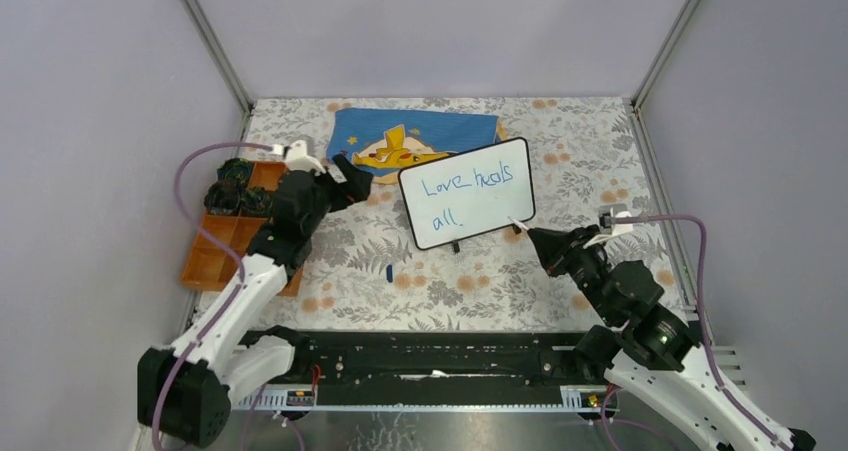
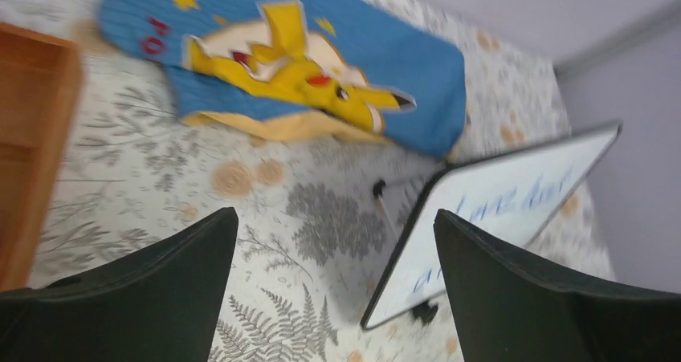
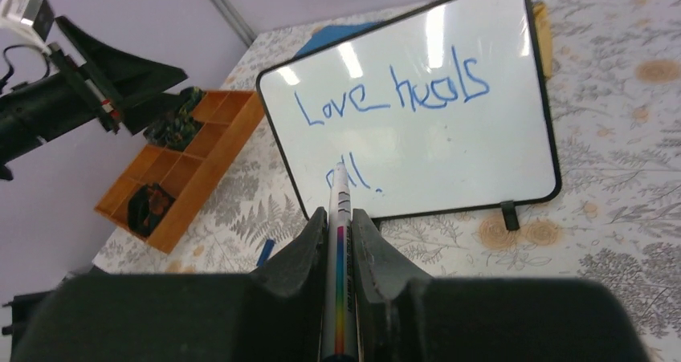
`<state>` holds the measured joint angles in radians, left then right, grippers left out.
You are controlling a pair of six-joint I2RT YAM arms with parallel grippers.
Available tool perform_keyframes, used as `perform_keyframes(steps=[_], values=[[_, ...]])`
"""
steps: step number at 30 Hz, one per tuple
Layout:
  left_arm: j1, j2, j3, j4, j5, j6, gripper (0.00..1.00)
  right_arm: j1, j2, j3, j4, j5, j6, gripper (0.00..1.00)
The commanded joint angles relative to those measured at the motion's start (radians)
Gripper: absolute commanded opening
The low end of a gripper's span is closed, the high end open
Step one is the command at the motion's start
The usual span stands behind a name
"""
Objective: Write a sentence on the whiteboard
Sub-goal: Write a sentence on the whiteboard, then close the whiteboard marker at the center of the board.
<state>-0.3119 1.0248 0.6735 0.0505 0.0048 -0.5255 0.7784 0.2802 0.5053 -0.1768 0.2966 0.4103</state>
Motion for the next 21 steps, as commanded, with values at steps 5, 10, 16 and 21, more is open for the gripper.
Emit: perform_keyframes(steps=[5,10,16,21], values=[[0.051,0.021,0.021,-0.393,-0.097,-0.173,0.99,-0.005,0.019,0.115,-0.078,0.122,-0.045,0.0],[-0.104,0.104,0.001,-0.487,-0.122,-0.217,0.96,-0.005,0.019,0.092,-0.078,0.148,-0.058,0.0],[-0.277,0.211,0.004,-0.434,-0.166,-0.255,0.87,-0.005,-0.038,0.008,-0.024,0.124,-0.034,0.0],[-0.325,0.357,0.051,-0.428,-0.192,-0.266,0.69,-0.005,-0.029,0.014,-0.068,0.102,-0.019,0.0]])
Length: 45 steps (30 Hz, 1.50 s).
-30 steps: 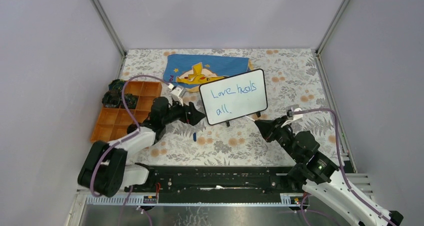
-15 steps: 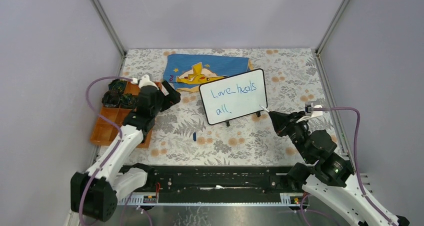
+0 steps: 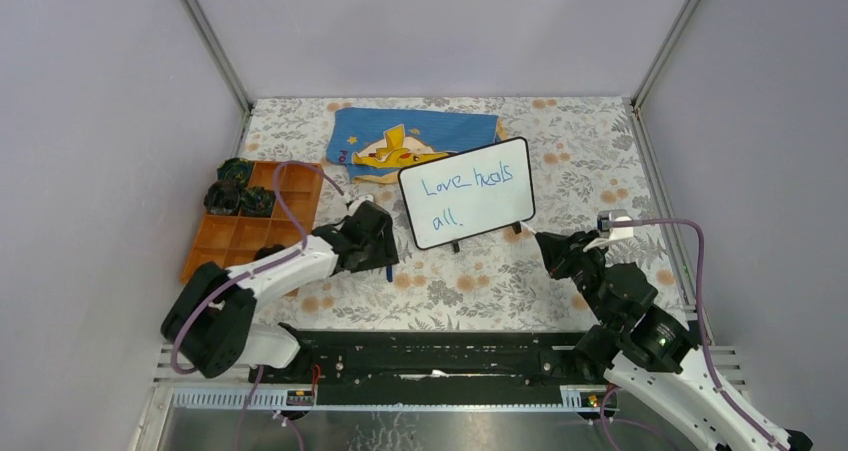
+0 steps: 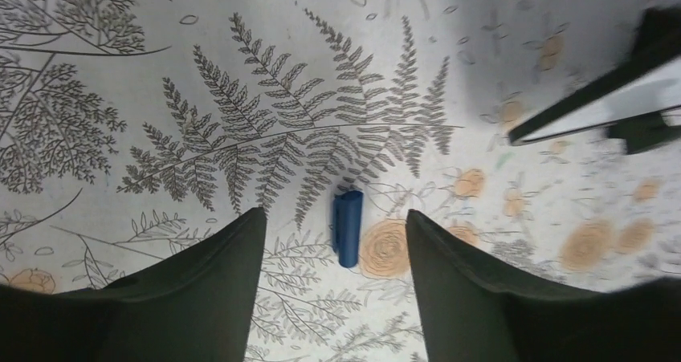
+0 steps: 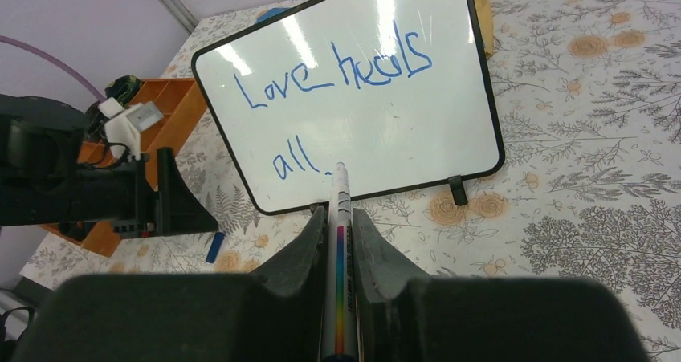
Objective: Write a sentence on the whiteboard
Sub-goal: Close the whiteboard marker at the center of the board.
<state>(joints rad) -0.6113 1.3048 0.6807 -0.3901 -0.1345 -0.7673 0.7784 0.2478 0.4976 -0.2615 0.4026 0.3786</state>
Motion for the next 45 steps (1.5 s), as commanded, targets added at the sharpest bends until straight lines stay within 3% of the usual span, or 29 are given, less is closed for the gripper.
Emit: perform_keyframes(steps=[1,5,27,45], values=[[-0.029,0.1,0.049,0.012,-0.053,-0.024,0.64,-0.006,0.01,0.03,0.006,-0.004,0.006,0.0],[-0.058,0.155,0.076,0.01,-0.06,-0.021,0.54,-0.005,0.011,0.047,-0.01,0.01,-0.01,0.0],[-0.153,0.272,0.134,-0.11,-0.183,-0.048,0.45,-0.005,0.011,0.033,-0.001,0.02,-0.013,0.0],[-0.189,0.255,0.095,-0.111,-0.196,-0.095,0.17,-0.004,0.019,0.032,0.002,0.02,-0.013,0.0]])
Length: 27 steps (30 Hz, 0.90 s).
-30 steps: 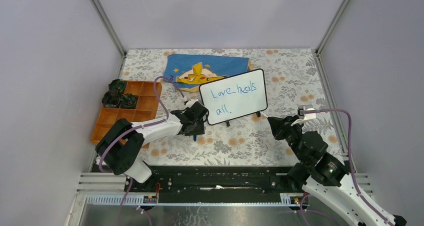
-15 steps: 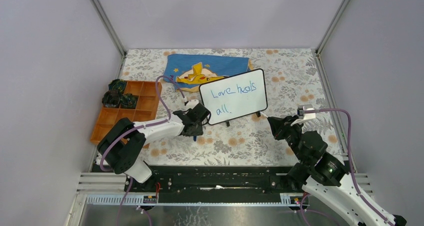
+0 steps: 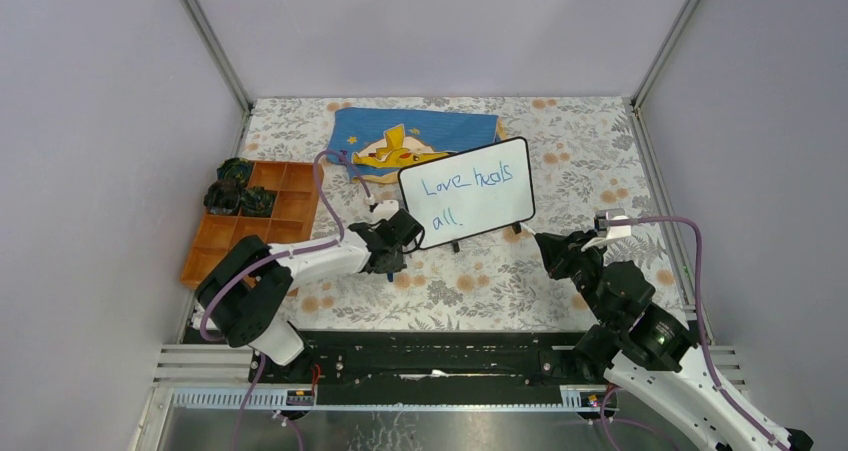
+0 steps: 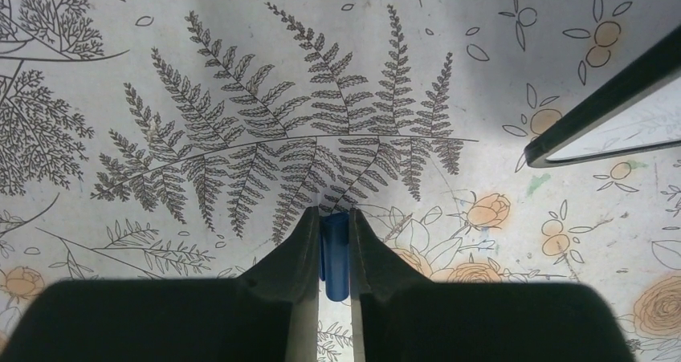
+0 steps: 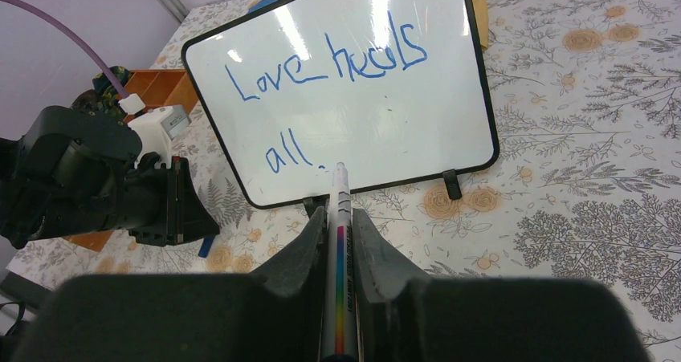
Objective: Write a sentence on the whiteboard
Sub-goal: Close the whiteboard marker at the center of the board.
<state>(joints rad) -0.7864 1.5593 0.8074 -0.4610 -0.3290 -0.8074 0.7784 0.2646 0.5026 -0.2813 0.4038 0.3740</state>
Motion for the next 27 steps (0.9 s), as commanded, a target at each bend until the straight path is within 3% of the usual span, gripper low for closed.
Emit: perform_keyframes(steps=[1,6,14,27], values=[[-0.013,-0.011,-0.035,-0.04,-0.01,-0.079,0.17,-0.004,0.002,0.027,0.021,0.019,-0.009,0.0],[-0.013,-0.06,-0.04,-0.043,-0.04,-0.171,0.21,-0.005,0.001,0.029,0.018,0.02,-0.009,0.0],[-0.014,-0.049,-0.036,-0.063,0.003,-0.158,0.41,-0.005,-0.007,0.025,0.018,0.022,-0.006,0.0],[-0.045,-0.042,-0.032,-0.13,-0.025,-0.135,0.37,-0.005,-0.012,0.02,0.028,0.023,-0.008,0.0]])
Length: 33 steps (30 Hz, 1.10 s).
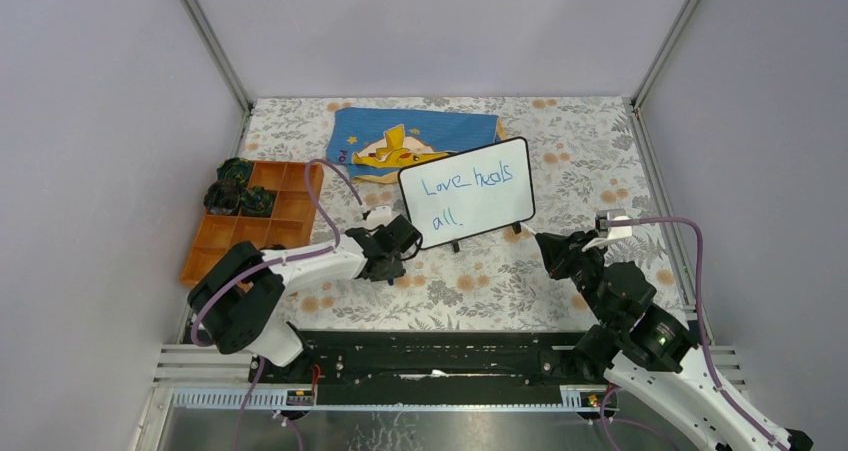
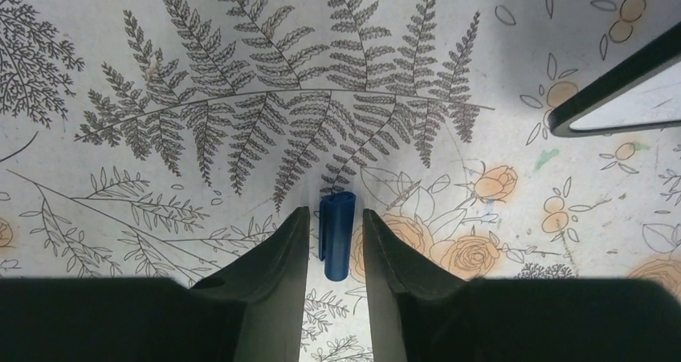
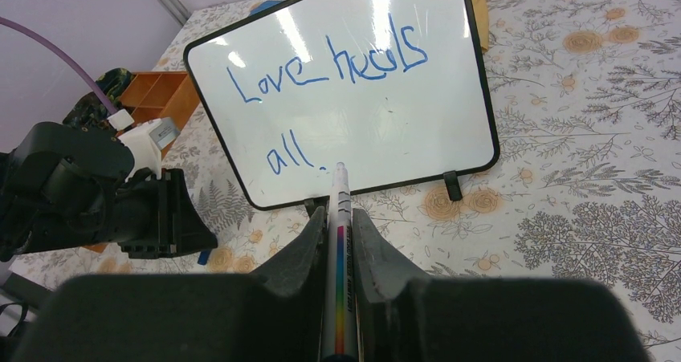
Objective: Write a sentence on the whiteboard
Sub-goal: Close the whiteboard marker at the center of the board.
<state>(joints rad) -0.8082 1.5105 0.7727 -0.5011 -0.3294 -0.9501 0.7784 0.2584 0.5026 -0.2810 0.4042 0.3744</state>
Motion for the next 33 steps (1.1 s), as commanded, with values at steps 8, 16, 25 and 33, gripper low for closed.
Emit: perform_keyframes(steps=[8,16,25,33], values=[[-0.045,0.057,0.019,-0.107,-0.05,0.022,0.36,-0.005,-0.016,0.017,0.022,0.023,-0.006,0.0],[-0.047,0.093,0.038,-0.09,-0.048,0.041,0.37,-0.005,-0.017,0.017,0.02,0.026,-0.005,0.0],[-0.047,0.118,0.035,-0.077,-0.041,0.051,0.35,-0.005,-0.016,0.019,0.019,0.028,-0.006,0.0],[-0.048,0.102,0.004,-0.071,-0.039,0.046,0.29,-0.005,0.001,0.022,0.028,0.026,-0.012,0.0]])
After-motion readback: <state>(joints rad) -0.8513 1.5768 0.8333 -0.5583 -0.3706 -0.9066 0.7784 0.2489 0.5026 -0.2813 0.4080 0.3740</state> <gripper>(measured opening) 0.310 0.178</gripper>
